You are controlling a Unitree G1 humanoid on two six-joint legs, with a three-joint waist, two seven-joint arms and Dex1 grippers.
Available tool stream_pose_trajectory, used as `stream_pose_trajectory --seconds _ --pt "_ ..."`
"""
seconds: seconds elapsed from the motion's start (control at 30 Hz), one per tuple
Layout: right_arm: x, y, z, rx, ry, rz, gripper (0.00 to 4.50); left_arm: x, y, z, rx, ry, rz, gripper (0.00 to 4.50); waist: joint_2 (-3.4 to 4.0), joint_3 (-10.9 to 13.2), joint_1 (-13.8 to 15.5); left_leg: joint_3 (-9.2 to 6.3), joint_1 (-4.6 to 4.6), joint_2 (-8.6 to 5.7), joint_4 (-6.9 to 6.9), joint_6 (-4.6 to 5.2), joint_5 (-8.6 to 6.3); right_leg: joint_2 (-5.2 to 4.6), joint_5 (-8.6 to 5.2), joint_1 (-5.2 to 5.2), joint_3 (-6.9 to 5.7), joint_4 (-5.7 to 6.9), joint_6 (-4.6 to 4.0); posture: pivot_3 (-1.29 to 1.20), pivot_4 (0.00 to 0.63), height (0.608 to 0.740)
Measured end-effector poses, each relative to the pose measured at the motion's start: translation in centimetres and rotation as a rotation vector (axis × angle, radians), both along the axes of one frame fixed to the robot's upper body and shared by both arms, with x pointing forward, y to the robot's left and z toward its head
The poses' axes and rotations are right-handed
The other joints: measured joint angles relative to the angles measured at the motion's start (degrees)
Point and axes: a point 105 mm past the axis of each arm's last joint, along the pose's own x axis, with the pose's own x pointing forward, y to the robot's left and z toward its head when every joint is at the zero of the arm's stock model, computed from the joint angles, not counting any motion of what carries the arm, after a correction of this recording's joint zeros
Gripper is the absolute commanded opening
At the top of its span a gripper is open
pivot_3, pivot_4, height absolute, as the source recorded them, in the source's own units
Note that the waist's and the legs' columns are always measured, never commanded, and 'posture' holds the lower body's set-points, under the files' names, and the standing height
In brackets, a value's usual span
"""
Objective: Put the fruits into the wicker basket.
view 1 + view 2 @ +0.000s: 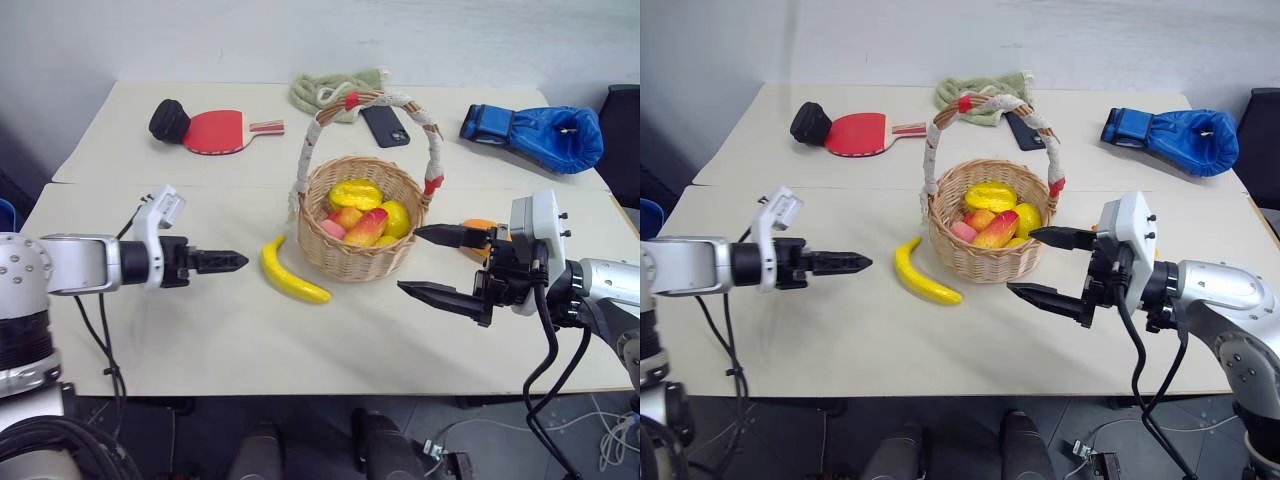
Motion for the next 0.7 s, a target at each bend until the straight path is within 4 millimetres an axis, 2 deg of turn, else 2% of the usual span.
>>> stream_pose_trajectory --seconds 0.1,0.23,0.37,0.5,0.6,0.7 --pt "-0.6 0.6 0.3 -0.003 -0.017 0.013 4.50 0.8 -1.5 -1.2 -0.016 0.052 0.059 4.49 -0.03 0.0 0.0 -0.19 -0.01 0.03 0.02 -0.06 -0.01 -0.10 0.01 -0.02 0.00 0.00 0.02 0.00 0.150 0.740" --pt "-1.0 0.6 0.5 0.003 -0.037 -0.013 4.50 1.4 -5.0 -1.6 -0.103 0.102 0.140 4.49 -0.03 0.0 0.6 -0.43 0.04 -0.11 0.03 -0.17 0.00 -0.29 0.02 0.02 0.00 -0.25 0.03 0.00 0.150 0.740" --pt "-1.5 0.8 0.3 0.003 -0.039 -0.026 4.50 1.8 -8.2 -2.9 -0.122 0.169 0.196 4.49 -0.03 0.0 1.4 -0.04 0.04 -0.17 0.08 -0.30 0.09 -0.21 0.02 0.15 -0.14 -0.39 0.03 0.00 0.150 0.740" --pt "-1.6 0.6 0.3 0.009 -0.042 -0.051 4.50 2.0 -9.1 -3.7 -0.095 0.217 0.251 4.49 -0.02 0.0 1.4 0.03 0.07 -0.14 0.07 -0.51 0.22 -0.08 0.02 0.14 -0.08 -0.36 0.03 0.00 0.150 0.740" --pt "-1.8 0.6 0.5 0.013 -0.056 -0.067 4.50 2.4 -9.3 -3.9 -0.091 0.258 0.292 3.82 0.00 -0.1 1.8 0.03 0.14 -0.15 0.09 -0.50 0.24 -0.07 0.02 0.22 -0.08 -0.38 0.03 0.00 0.150 0.740" --pt "-1.9 0.7 0.4 0.018 -0.053 -0.074 4.50 2.5 -9.1 -4.2 -0.086 0.287 0.326 2.96 -0.01 -0.1 1.9 0.03 0.15 -0.15 0.10 -0.49 0.23 -0.07 0.02 0.25 -0.08 -0.41 0.02 0.00 0.150 0.740"
